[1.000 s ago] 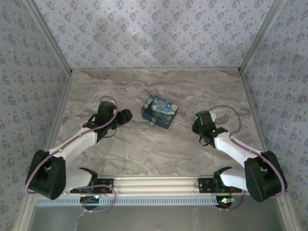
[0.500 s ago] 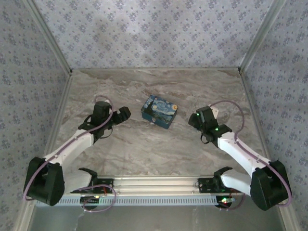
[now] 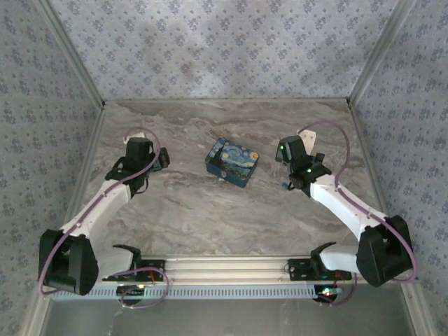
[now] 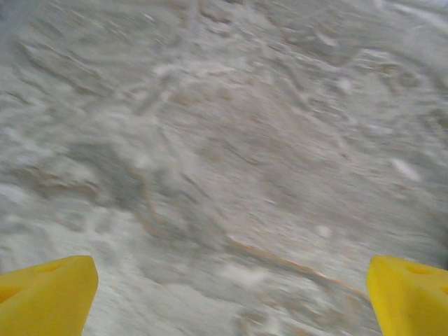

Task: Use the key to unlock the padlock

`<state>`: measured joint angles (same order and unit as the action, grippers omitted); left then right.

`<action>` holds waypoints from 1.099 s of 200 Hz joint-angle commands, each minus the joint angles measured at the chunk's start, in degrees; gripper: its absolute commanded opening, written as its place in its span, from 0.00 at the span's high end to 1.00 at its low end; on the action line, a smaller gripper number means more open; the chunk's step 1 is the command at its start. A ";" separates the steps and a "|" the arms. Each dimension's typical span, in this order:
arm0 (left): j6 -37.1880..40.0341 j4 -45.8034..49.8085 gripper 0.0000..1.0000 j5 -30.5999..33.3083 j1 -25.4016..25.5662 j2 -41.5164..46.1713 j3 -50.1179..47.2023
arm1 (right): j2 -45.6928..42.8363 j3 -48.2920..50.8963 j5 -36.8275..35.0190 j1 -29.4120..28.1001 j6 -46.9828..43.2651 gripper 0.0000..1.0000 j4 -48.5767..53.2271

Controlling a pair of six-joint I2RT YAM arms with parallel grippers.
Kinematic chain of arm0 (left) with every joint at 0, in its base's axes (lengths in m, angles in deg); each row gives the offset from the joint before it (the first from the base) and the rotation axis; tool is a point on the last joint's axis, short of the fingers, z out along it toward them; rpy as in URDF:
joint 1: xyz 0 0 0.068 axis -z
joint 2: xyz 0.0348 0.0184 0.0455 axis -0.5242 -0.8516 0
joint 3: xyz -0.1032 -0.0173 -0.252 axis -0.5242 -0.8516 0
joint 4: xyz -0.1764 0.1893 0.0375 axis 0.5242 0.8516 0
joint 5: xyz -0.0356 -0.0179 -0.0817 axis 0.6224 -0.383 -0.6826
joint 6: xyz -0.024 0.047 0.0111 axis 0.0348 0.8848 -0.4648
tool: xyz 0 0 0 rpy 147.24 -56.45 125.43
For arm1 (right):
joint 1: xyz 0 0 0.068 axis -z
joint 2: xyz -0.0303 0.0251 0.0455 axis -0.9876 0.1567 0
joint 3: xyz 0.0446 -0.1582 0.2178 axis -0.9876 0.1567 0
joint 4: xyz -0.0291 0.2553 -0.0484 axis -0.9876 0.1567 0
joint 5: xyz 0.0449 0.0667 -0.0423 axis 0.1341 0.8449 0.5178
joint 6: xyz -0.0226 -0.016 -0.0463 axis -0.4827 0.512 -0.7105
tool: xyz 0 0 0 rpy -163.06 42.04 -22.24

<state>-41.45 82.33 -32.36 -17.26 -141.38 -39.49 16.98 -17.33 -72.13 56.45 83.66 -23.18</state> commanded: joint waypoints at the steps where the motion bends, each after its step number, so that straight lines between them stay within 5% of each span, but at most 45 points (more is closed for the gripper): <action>1: 10.18 -6.85 0.02 11.71 -2.22 -1.76 -1.49 | 2.72 2.93 -9.54 1.77 -10.19 0.00 -11.38; 41: 12.98 -19.65 0.02 10.74 -9.25 -6.36 -6.53 | 10.08 3.79 -11.56 7.74 -9.57 0.00 -13.37; 51: 12.46 -23.15 0.02 9.70 -10.31 -7.73 -7.59 | 10.58 5.37 -12.06 8.12 -12.80 0.00 -20.37; 155: 17.68 -47.68 0.02 0.88 -12.23 -17.86 -15.72 | 9.73 8.98 1.54 16.50 -16.24 0.00 -28.82; 187: 19.35 -68.47 0.02 -3.77 -12.85 -20.71 -24.88 | 9.21 11.65 1.69 17.41 -16.20 0.00 -27.21; 199: 17.97 -59.21 0.02 -3.61 -13.00 -18.54 -22.35 | 9.44 15.96 2.30 17.67 -16.59 0.00 -33.67; 209: 18.64 -65.42 0.02 -3.80 -13.24 -20.21 -23.77 | 9.70 19.69 2.93 17.72 -18.60 0.00 -41.56; 220: 18.19 -60.86 0.02 -3.86 -13.16 -18.76 -22.87 | 9.24 21.19 4.60 17.41 -19.55 0.00 -44.22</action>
<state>-23.74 25.52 -34.43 -30.01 -161.05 -63.17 26.91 -1.16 -70.12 73.74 67.03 -57.01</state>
